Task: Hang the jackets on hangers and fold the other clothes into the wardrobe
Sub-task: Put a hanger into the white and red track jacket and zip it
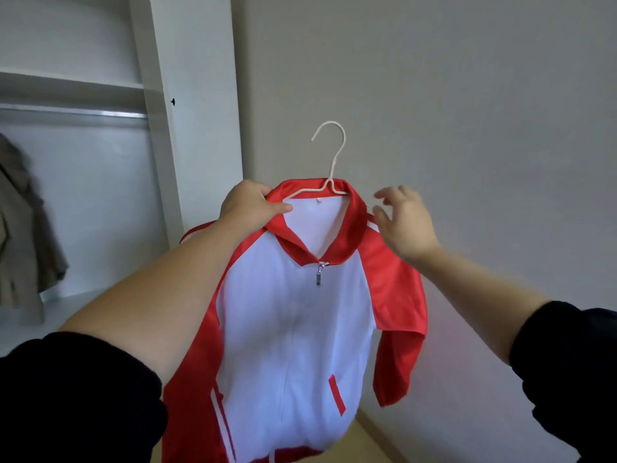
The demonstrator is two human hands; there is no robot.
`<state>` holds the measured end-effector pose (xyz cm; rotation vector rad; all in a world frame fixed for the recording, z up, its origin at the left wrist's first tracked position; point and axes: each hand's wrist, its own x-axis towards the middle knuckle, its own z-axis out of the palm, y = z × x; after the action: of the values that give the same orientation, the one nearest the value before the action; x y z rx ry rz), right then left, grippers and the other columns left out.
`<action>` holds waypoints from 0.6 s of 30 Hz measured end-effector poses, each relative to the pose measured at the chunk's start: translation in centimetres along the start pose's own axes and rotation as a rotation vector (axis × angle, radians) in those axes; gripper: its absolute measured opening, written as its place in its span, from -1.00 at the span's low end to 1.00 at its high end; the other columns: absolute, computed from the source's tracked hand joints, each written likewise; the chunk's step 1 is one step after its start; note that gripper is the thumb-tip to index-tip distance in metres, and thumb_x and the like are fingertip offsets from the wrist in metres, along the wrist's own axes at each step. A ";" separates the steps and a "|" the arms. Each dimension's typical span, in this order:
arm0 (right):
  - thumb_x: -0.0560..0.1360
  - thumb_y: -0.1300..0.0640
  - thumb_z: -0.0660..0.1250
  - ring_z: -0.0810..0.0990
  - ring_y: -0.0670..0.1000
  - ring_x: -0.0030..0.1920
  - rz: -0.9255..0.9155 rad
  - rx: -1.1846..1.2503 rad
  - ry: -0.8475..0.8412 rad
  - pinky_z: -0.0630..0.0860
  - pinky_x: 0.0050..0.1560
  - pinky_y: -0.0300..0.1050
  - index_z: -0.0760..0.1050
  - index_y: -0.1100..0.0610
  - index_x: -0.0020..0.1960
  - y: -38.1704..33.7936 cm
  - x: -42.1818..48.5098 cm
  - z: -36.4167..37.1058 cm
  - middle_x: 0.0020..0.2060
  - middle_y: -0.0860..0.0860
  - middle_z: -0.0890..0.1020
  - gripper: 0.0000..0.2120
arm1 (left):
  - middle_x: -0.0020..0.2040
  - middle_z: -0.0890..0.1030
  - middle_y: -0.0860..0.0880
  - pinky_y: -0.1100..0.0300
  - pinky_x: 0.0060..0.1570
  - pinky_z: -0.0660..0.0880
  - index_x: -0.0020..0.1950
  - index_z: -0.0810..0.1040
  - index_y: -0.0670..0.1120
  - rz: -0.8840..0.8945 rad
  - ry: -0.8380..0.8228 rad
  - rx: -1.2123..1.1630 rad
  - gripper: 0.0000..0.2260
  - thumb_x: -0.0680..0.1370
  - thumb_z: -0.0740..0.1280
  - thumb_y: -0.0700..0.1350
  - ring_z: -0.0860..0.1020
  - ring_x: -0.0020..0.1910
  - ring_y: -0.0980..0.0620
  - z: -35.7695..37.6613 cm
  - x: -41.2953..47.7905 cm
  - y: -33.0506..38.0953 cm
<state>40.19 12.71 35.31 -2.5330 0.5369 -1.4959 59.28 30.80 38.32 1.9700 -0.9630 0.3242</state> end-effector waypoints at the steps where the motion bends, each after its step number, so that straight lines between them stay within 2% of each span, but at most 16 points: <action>1: 0.54 0.16 0.27 0.47 0.16 0.21 0.087 0.014 -0.066 0.38 0.20 -0.02 0.47 0.23 0.27 0.5 0.3 0.2 0.15 0.18 0.53 -0.67 | -0.44 0.51 0.01 0.19 -0.29 0.35 -0.42 0.52 -0.06 0.002 0.006 -0.002 -0.74 0.36 0.50 0.01 0.46 -0.36 -0.02 -0.1 -0.1 -0.3; 3: 0.57 0.08 0.25 0.44 0.17 0.28 0.186 0.070 -0.211 0.35 0.31 0.06 0.36 0.21 0.39 1.2 0.5 1.3 0.25 0.19 0.49 -0.57 | -0.45 0.50 0.03 0.20 -0.29 0.35 -0.45 0.50 -0.03 0.005 0.011 -0.018 -0.73 0.37 0.51 -0.01 0.45 -0.38 0.00 -0.1 -0.4 -0.9; 5: 0.60 0.03 0.21 0.50 0.17 0.24 0.251 0.154 -0.303 0.39 0.27 0.08 0.35 0.18 0.40 1.3 0.5 2.9 0.21 0.18 0.54 -0.58 | -0.45 0.50 0.04 0.21 -0.29 0.35 -0.45 0.48 -0.02 0.002 0.005 -0.032 -0.72 0.38 0.51 -0.03 0.45 -0.39 0.01 0.5 -0.6 -1.7; 7: 0.61 0.00 0.18 0.55 0.16 0.13 0.286 0.163 -0.321 0.44 0.14 -0.02 0.47 0.19 0.25 1.3 0.6 5.0 0.08 0.16 0.61 -0.66 | -0.47 0.48 0.05 0.22 -0.30 0.34 -0.47 0.46 -0.01 -0.006 -0.001 -0.040 -0.69 0.38 0.50 -0.03 0.44 -0.41 0.02 1.5 -0.5 -2.8; 8: 0.61 -0.01 0.19 0.55 0.17 0.05 0.302 0.154 -0.312 0.42 0.02 -0.05 0.52 0.19 0.09 1.5 0.7 6.3 -0.03 0.14 0.62 -0.71 | -0.48 0.46 0.06 0.21 -0.30 0.34 -0.48 0.44 -0.01 -0.014 -0.004 -0.044 -0.68 0.38 0.50 -0.04 0.43 -0.41 0.02 2.1 -0.3 -3.6; 10: 0.58 -0.01 0.23 0.49 0.16 -0.14 0.358 0.117 -0.272 0.34 -0.14 -0.08 0.42 0.12 -0.26 2.0 1.3 8.9 -0.32 0.04 0.53 -0.70 | -0.49 0.46 0.05 0.20 -0.30 0.36 -0.50 0.43 -0.02 -0.037 -0.001 -0.051 -0.67 0.37 0.51 -0.05 0.44 -0.42 0.01 3.7 0.6 -5.8; 11: 0.57 -0.01 0.25 0.45 0.15 -0.18 0.383 0.105 -0.252 0.32 -0.16 -0.08 0.33 0.09 -0.34 2.5 1.6 10.4 -0.39 -0.01 0.45 -0.65 | -0.49 0.47 0.05 0.19 -0.30 0.38 -0.50 0.43 -0.02 -0.050 0.004 -0.050 -0.67 0.37 0.51 -0.05 0.45 -0.41 0.00 4.5 1.3 -7.0; 14: 0.54 -0.01 0.28 0.43 0.17 -0.22 0.440 0.102 -0.218 0.35 -0.08 -0.04 0.26 0.09 -0.39 4.1 3.1 15.4 -0.45 -0.05 0.39 -0.61 | -0.48 0.48 0.06 0.20 -0.31 0.39 -0.50 0.44 0.00 -0.097 0.013 -0.063 -0.67 0.38 0.51 -0.06 0.46 -0.42 0.00 7.2 4.0 -10.5; 16: 0.54 0.01 0.29 0.38 0.17 -0.25 0.449 0.105 -0.216 0.31 -0.10 -0.06 0.22 0.10 -0.40 5.1 4.3 18.6 -0.48 -0.04 0.36 -0.58 | -0.50 0.46 0.08 0.24 -0.35 0.33 -0.49 0.43 0.02 -0.128 0.010 -0.075 -0.66 0.39 0.51 -0.07 0.43 -0.45 0.05 9.0 6.1 -12.8; 18: 0.53 0.03 0.30 0.37 0.18 -0.27 0.455 0.118 -0.208 0.30 -0.11 -0.07 0.21 0.12 -0.41 6.0 6.0 21.5 -0.50 -0.02 0.36 -0.57 | -0.48 0.49 0.06 0.24 -0.33 0.37 -0.48 0.44 0.02 -0.154 0.010 -0.073 -0.68 0.39 0.52 -0.07 0.47 -0.44 0.04 10.1 8.5 -14.6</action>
<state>60.17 3.83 27.81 -2.2384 0.8869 -1.0574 74.24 22.69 28.39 1.9605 -0.8005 0.2091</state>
